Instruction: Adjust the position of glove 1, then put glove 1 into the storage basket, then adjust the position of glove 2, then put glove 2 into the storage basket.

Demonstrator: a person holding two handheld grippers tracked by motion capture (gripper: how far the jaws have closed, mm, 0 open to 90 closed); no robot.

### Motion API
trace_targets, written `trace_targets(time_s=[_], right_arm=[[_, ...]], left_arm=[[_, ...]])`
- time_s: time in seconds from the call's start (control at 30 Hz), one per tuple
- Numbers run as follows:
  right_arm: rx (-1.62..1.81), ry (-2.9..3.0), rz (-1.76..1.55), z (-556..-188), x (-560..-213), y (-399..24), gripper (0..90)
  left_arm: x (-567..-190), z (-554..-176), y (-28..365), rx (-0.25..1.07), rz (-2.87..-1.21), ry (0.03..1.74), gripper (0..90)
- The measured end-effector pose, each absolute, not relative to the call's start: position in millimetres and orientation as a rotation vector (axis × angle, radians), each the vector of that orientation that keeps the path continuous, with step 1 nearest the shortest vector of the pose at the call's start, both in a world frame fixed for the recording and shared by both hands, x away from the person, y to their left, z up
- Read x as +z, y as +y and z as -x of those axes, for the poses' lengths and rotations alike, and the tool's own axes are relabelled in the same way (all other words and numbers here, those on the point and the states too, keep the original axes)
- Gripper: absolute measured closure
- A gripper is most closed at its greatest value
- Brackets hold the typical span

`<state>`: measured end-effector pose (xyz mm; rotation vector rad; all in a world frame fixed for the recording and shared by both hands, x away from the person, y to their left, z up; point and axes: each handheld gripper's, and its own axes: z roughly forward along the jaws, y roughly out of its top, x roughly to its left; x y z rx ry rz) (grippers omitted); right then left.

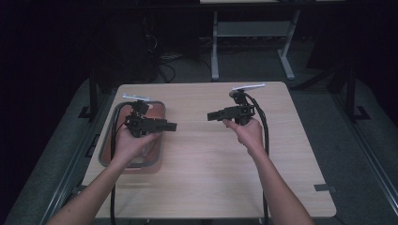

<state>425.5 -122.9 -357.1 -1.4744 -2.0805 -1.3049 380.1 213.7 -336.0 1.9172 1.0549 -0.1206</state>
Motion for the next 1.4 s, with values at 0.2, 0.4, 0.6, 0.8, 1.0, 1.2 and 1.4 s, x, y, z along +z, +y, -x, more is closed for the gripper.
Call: trace_targets(time_s=[0.2,0.4,0.6,0.8,1.0,1.2,1.4], right_arm=[[-1.302,-2.054,1.502,-420.5,-367.8,-138.3,38.9],[-1.291,-2.037,1.530,-415.7,-376.0,-150.0,38.6],[-1.285,-2.030,1.552,-410.3,-379.8,-158.1,38.6],[-1.284,-2.018,1.566,-405.2,-385.3,-164.8,38.3],[-1.280,-2.011,1.584,-401.0,-389.7,-171.8,37.8],[-1.291,-1.993,1.606,-396.5,-393.8,-183.1,37.8],[-1.291,-1.977,1.621,-392.5,-399.9,-193.5,37.2]], left_arm=[[-337.4,-379.9,203.6,-0.127,-1.935,1.046,31.4],[-338.2,-377.5,195.7,-0.135,-1.952,1.027,31.0],[-338.5,-375.5,189.3,-0.141,-1.962,1.009,30.4],[-343.0,-372.7,178.6,-0.154,-1.979,0.994,29.7],[-347.2,-371.4,167.8,-0.167,-1.989,0.976,29.6],[-352.8,-369.5,155.5,-0.181,-2.001,0.964,29.6],[-360.6,-366.9,142.4,-0.203,-2.021,0.952,29.2]])
